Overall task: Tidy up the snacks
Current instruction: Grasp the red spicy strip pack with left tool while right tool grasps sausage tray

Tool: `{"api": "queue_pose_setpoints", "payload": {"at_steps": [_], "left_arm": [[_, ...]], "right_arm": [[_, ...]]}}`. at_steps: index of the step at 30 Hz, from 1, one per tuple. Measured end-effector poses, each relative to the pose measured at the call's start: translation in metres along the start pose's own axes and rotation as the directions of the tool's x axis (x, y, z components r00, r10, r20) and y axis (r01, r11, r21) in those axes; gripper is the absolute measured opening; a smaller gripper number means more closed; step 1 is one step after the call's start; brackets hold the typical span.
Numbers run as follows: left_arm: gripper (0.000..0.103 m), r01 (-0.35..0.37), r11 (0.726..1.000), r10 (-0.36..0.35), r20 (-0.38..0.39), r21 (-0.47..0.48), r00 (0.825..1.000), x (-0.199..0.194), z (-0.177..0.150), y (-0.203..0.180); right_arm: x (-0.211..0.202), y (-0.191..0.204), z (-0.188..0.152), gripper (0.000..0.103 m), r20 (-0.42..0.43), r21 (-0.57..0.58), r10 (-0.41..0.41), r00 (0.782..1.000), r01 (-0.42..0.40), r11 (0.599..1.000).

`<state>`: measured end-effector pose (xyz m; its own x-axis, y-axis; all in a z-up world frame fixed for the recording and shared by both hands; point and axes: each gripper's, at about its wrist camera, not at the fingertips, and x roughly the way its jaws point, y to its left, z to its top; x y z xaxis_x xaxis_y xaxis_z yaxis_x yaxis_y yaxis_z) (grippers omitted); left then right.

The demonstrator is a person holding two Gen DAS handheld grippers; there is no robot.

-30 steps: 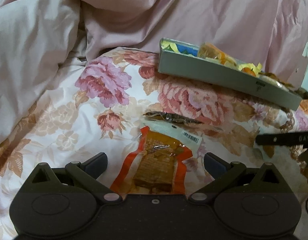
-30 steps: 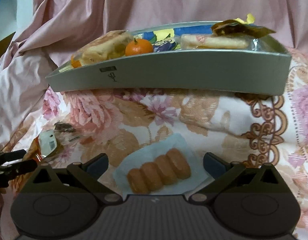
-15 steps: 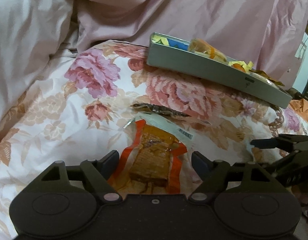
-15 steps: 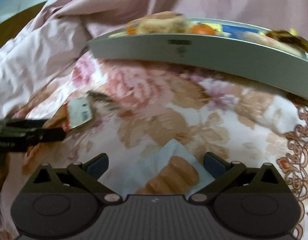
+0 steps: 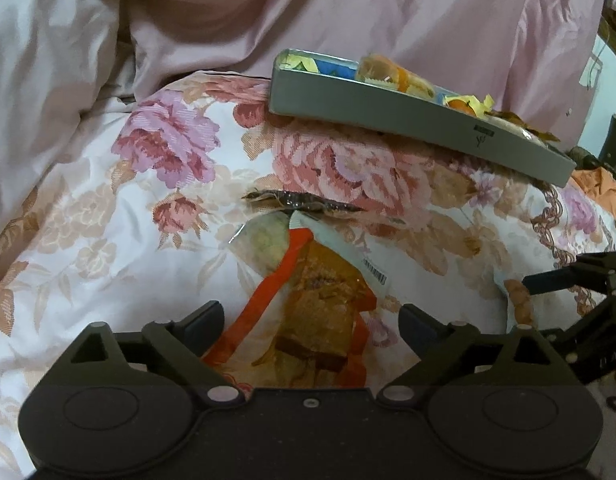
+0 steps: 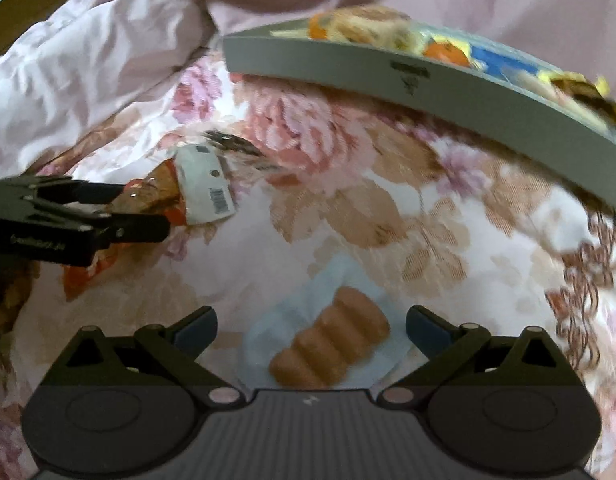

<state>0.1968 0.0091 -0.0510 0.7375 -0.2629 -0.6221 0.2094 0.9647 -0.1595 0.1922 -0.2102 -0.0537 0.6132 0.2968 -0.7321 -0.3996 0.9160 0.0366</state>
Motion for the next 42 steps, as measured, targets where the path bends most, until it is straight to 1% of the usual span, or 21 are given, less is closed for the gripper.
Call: {"api": "queue_pose_setpoints", "payload": {"at_steps": [3, 7, 11, 14, 15, 16, 17, 18, 22, 25, 26, 28, 29, 33, 37, 42], "left_arm": [[0.097, -0.006, 1.0, 0.007, -0.008, 0.026, 1.0, 0.001, -0.001, -0.003], [0.097, -0.014, 0.998, 0.015, -0.017, 0.062, 1.0, 0.002, -0.003, -0.007], [0.097, -0.015, 0.996, 0.017, -0.024, 0.084, 1.0, 0.002, -0.004, -0.009], [0.095, -0.013, 0.995, 0.015, -0.027, 0.094, 1.0, 0.002, -0.004, -0.009], [0.094, -0.016, 0.995, 0.019, -0.027, 0.098, 0.999, 0.002, -0.004, -0.01], [0.09, -0.018, 0.995, 0.021, -0.027, 0.102, 0.999, 0.001, -0.005, -0.01], [0.087, -0.013, 0.994, 0.016, -0.031, 0.106, 0.999, 0.002, -0.005, -0.01], [0.087, -0.012, 0.994, 0.016, -0.033, 0.111, 0.999, 0.002, -0.005, -0.011], [0.083, -0.056, 0.984, 0.063, -0.037, 0.169, 0.997, 0.004, -0.008, -0.02], [0.078, -0.073, 0.979, 0.081, -0.034, 0.188, 0.996, 0.003, -0.009, -0.024], [0.075, -0.077, 0.98, 0.084, -0.033, 0.186, 0.996, 0.003, -0.009, -0.025], [0.073, -0.084, 0.98, 0.091, -0.03, 0.181, 0.995, 0.002, -0.009, -0.026], [0.073, -0.084, 0.98, 0.091, -0.029, 0.178, 0.995, 0.001, -0.009, -0.026], [0.071, -0.084, 0.981, 0.089, -0.026, 0.173, 0.996, 0.0, -0.01, -0.028], [0.069, -0.068, 0.983, 0.073, -0.022, 0.171, 0.997, -0.002, -0.01, -0.032], [0.067, -0.065, 0.985, 0.067, -0.009, 0.161, 0.998, -0.004, -0.01, -0.035]], "right_arm": [[0.003, -0.004, 0.001, 0.102, -0.016, 0.029, -0.006, 1.0, 0.006, 1.0], [0.002, -0.007, 0.002, 0.102, -0.017, 0.052, -0.019, 1.0, 0.02, 0.998], [-0.004, -0.011, 0.003, 0.102, -0.018, 0.039, -0.038, 0.999, 0.038, 0.998], [-0.005, -0.017, 0.002, 0.103, -0.065, 0.031, 0.025, 0.998, -0.023, 0.999], [-0.004, -0.019, 0.001, 0.102, -0.08, 0.041, 0.037, 0.996, -0.034, 0.999], [-0.003, -0.019, 0.0, 0.102, -0.087, 0.041, 0.038, 0.996, -0.035, 0.999], [-0.004, -0.019, 0.001, 0.102, -0.087, 0.043, 0.037, 0.995, -0.034, 0.998], [-0.004, -0.019, 0.001, 0.102, -0.088, 0.055, 0.037, 0.995, -0.033, 0.998], [-0.002, -0.018, 0.0, 0.103, -0.068, 0.122, 0.058, 0.996, -0.049, 0.991], [0.001, -0.01, -0.002, 0.103, -0.059, 0.084, 0.03, 0.998, -0.025, 0.996], [0.002, -0.006, -0.003, 0.101, -0.056, 0.062, 0.021, 0.998, -0.017, 0.998], [0.003, 0.002, -0.005, 0.096, -0.047, 0.017, 0.006, 0.999, -0.005, 1.0], [0.003, 0.006, -0.006, 0.092, -0.039, -0.002, 0.005, 0.999, -0.006, 1.0], [0.002, 0.012, -0.006, 0.088, -0.019, -0.03, 0.022, 1.0, -0.023, 0.999], [0.002, 0.015, -0.007, 0.086, 0.004, -0.047, 0.037, 0.999, -0.037, 0.998], [0.002, 0.022, -0.007, 0.084, 0.037, -0.093, 0.046, 0.998, -0.043, 0.995]]}}
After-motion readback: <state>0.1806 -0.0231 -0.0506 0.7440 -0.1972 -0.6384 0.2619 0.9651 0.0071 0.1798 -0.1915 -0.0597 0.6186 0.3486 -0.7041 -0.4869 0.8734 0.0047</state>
